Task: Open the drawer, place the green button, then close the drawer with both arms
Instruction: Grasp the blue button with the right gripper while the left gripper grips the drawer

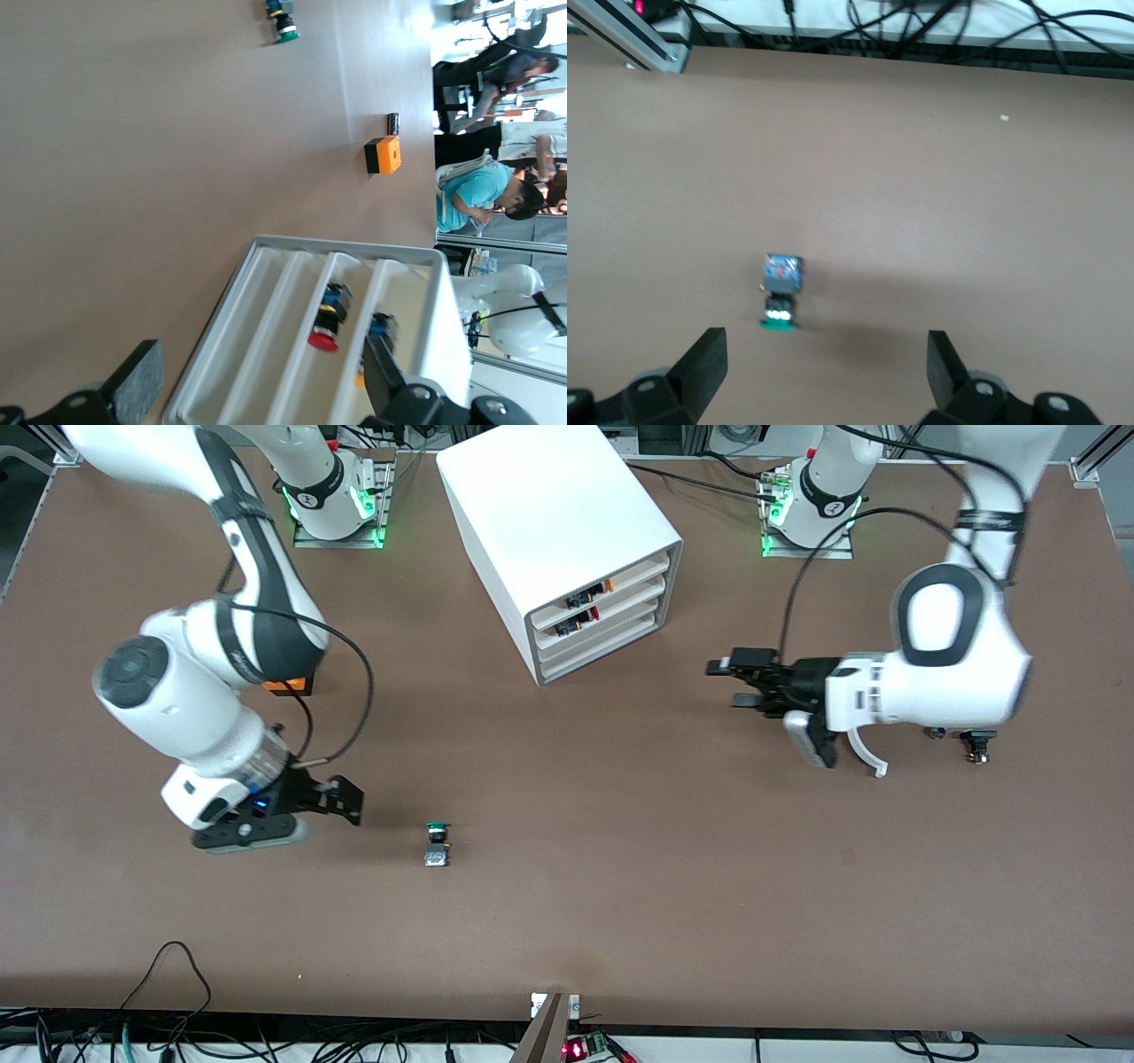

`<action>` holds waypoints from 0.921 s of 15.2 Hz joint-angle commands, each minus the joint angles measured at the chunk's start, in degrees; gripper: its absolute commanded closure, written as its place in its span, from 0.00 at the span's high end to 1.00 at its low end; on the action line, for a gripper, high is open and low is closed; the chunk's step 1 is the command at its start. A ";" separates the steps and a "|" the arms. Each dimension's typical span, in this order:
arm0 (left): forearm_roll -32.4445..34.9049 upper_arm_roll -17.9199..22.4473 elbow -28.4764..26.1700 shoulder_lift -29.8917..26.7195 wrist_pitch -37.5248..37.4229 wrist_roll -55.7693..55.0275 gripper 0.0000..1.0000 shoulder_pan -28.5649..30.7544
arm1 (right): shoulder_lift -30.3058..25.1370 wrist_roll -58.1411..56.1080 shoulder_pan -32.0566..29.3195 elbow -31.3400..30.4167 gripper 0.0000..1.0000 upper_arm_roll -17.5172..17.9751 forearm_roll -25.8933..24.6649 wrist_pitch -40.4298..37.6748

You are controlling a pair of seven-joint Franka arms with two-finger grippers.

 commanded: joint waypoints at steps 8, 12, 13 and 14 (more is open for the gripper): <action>-21.94 -7.19 -18.65 5.00 10.18 29.19 0.91 0.32 | 13.15 4.75 4.97 1.47 1.00 -0.12 1.93 18.28; -28.62 -9.11 -20.93 8.52 9.83 30.88 0.77 0.06 | 17.46 8.45 6.56 1.56 1.00 -0.12 1.85 23.46; -29.07 -9.47 -21.29 8.96 9.83 30.97 0.74 0.06 | 18.26 8.54 6.74 1.56 1.00 -0.12 1.93 25.05; -29.16 -9.65 -21.99 9.14 9.83 31.14 0.73 0.06 | 19.05 8.63 6.91 1.56 1.00 -0.12 1.93 25.93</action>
